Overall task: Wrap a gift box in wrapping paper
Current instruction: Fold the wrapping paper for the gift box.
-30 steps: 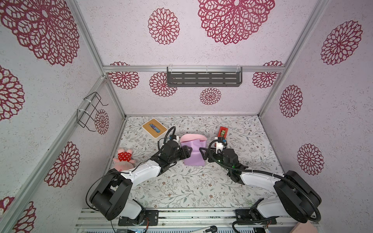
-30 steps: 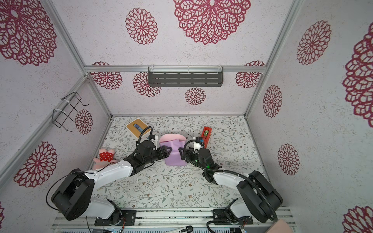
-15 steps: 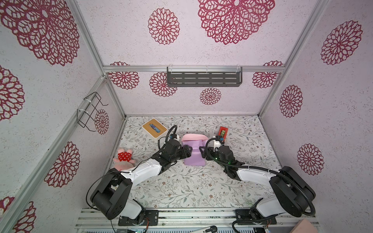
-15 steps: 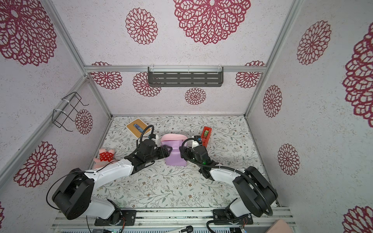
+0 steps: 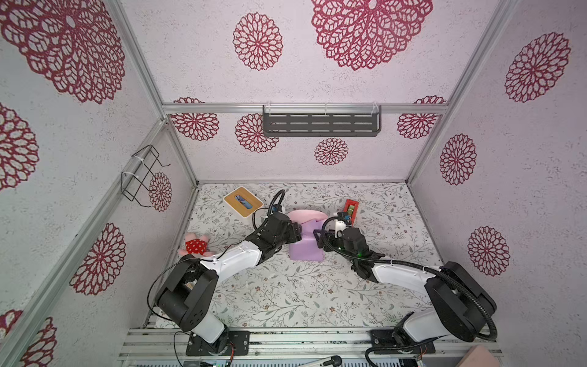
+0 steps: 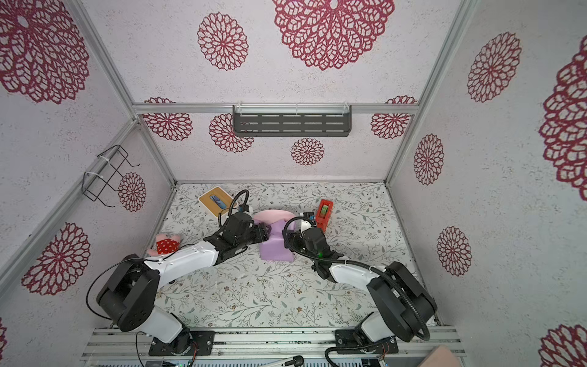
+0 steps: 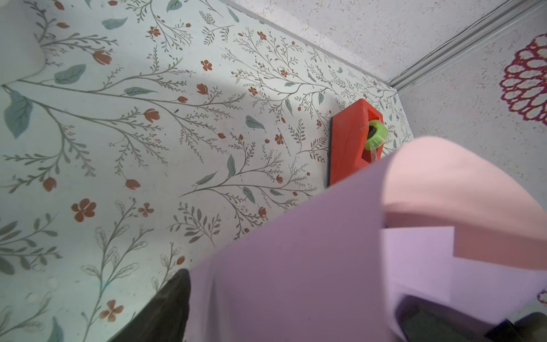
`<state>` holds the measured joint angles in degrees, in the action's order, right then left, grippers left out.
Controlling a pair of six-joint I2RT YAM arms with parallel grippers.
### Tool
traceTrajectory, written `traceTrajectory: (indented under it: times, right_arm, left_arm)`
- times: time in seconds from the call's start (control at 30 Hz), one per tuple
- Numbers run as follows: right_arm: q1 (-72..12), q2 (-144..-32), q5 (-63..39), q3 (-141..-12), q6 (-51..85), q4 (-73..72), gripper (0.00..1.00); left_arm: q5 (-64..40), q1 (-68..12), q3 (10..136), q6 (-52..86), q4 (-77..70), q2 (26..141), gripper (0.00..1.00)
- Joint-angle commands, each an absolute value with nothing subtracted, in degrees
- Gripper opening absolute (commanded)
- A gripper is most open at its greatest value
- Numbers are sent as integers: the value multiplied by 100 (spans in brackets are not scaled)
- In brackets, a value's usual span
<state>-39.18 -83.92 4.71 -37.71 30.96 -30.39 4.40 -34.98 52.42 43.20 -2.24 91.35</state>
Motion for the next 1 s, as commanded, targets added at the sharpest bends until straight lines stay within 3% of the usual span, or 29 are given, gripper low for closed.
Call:
traceTrajectory:
  times: [0.0, 0.13, 0.47, 0.67, 0.8, 0.97]
  right_arm:
    - [-3946, -8484, 839, -4183, 2928, -2590, 78]
    - [-3931, -8630, 1210, -4394, 2931, -2099, 76]
    - [-3938, -8689, 1404, -4122, 2914, -1762, 57]
    - [-3938, -8679, 1423, -4191, 2770, -1688, 55]
    - [-3938, -8658, 1433, -4313, 2669, -1587, 55]
    - [-3920, -8630, 1663, -4691, 2357, -1270, 63]
  left_arm:
    - [484, -3490, 5089, 4177, 171, 9387, 72]
    - [483, -3489, 5102, 4123, 167, 9321, 72]
    - [1141, -3450, 5445, 3849, 589, 9026, 78]
    - [1485, -3454, 5638, 3573, 949, 9243, 66]
    - [1412, -3463, 5779, 3444, 937, 9383, 51]
    - [1269, -3476, 5845, 3330, 916, 9492, 40]
